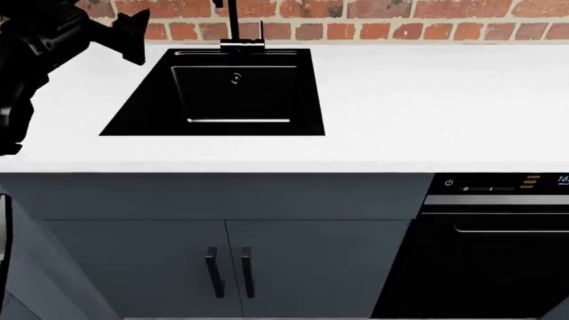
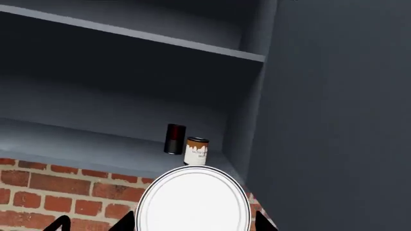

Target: Pick the cans from the counter and place them in their designated side in the cabinet.

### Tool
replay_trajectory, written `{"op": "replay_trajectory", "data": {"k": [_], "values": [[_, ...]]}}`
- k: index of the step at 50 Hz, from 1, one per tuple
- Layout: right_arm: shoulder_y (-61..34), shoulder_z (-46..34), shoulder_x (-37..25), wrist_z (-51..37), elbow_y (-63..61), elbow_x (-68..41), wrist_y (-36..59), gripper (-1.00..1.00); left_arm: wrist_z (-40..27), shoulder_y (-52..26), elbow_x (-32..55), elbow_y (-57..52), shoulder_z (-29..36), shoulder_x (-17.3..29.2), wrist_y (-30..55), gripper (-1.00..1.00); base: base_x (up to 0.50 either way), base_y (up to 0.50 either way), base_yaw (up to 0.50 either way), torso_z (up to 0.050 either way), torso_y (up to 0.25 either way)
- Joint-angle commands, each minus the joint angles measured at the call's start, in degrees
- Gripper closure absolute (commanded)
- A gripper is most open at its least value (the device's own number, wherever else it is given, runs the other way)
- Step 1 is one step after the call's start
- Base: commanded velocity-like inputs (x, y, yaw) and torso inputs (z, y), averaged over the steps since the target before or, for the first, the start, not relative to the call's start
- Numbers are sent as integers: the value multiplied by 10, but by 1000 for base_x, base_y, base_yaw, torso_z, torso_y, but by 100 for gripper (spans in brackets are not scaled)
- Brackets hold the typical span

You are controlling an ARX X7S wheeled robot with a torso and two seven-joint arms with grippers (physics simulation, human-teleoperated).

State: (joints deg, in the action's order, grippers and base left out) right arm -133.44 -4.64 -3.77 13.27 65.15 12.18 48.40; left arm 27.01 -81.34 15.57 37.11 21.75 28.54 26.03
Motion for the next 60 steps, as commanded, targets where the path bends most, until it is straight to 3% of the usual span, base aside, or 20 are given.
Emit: {"op": "replay_trajectory", "data": {"k": [1, 13, 27, 60], "values": [[-16, 16, 20, 42, -1, 57, 4, 100, 34, -52, -20, 71, 19, 13, -25, -100, 0, 0, 0, 0, 0], [-16, 15, 21, 40, 14, 55, -7, 100, 54, -112, -33, 79, 30, 39, 19, -100, 0, 0, 0, 0, 1], [-16, 14, 26, 48, 11, 61, -6, 100, 40, -118, -31, 71, 20, 49, 33, -100, 0, 0, 0, 0, 1], [-16, 18, 32, 45, -5, 51, -10, 100, 36, -135, -33, 82, 20, 45, 30, -100, 216, 7, 0, 0, 1]]}}
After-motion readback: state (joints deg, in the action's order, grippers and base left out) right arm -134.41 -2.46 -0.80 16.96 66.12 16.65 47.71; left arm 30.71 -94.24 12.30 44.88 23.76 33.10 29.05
